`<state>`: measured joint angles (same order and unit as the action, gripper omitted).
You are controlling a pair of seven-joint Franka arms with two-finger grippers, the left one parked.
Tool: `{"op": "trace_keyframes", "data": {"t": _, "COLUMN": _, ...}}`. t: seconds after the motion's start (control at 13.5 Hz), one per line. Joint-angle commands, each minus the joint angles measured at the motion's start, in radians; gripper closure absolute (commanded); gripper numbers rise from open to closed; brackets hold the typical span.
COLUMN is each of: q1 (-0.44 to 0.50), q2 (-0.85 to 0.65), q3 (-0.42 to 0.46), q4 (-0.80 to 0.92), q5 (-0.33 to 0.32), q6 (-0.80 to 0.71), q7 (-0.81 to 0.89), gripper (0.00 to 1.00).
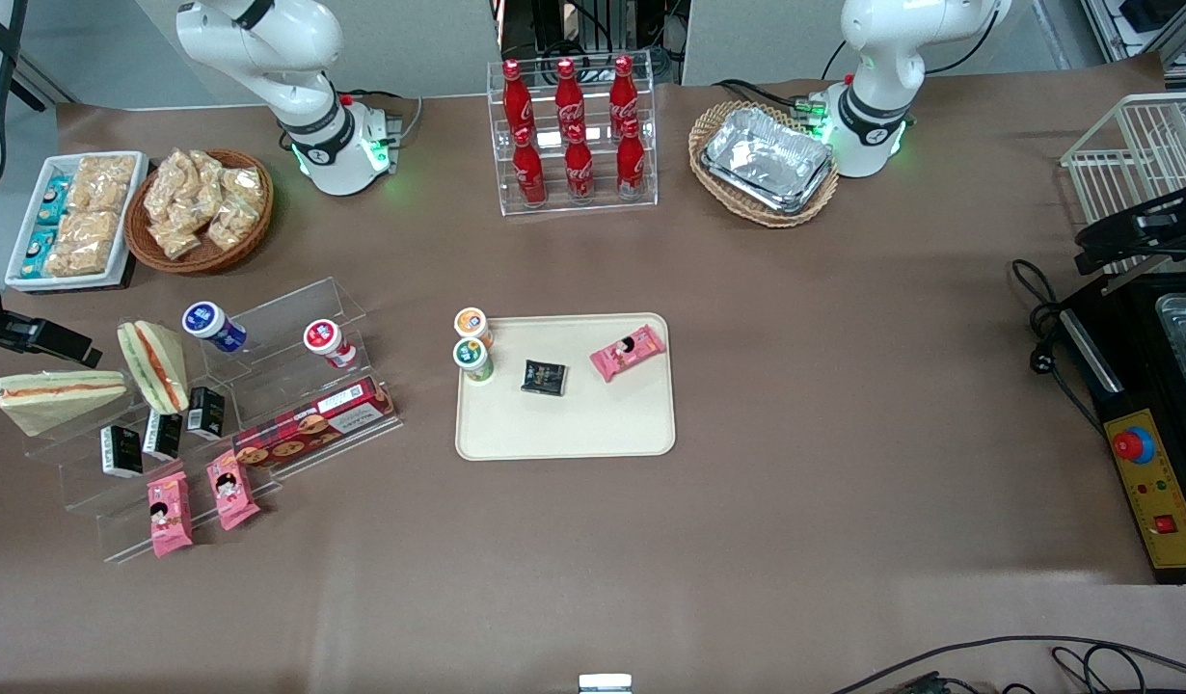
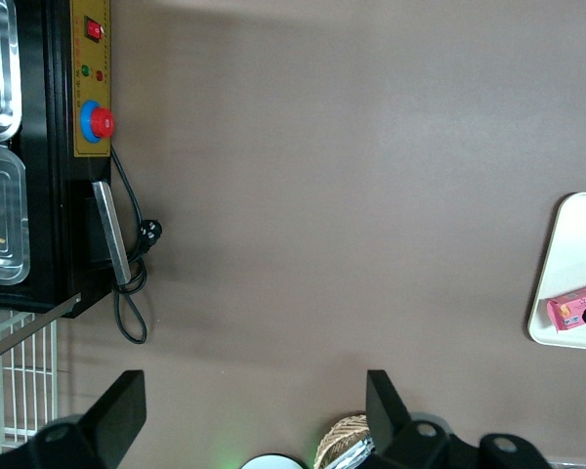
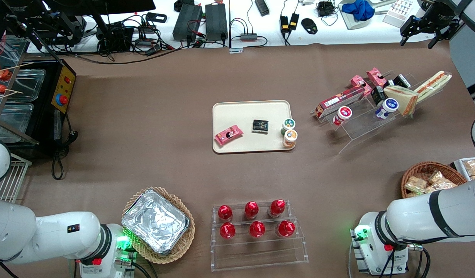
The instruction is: Place sandwich on tray
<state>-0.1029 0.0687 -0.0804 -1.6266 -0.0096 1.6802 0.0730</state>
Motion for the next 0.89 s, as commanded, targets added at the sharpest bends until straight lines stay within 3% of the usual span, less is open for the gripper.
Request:
{"op": "trace_keyframes", "data": {"t": 0.0, "q1": 0.029, "q2": 0.014, "q3": -0.002, "q4": 0.011, "q5": -0.007, "q6": 0.003, "q7": -0.01, "gripper": 0.0}}
{"op": "trace_keyframes", "data": {"t": 0.81, "q1": 0.002, "q2": 0.026, "q3": -0.044, "q4": 0.039, "q5": -0.032, "q6": 0.001, "q7": 0.02, "gripper": 0.0}}
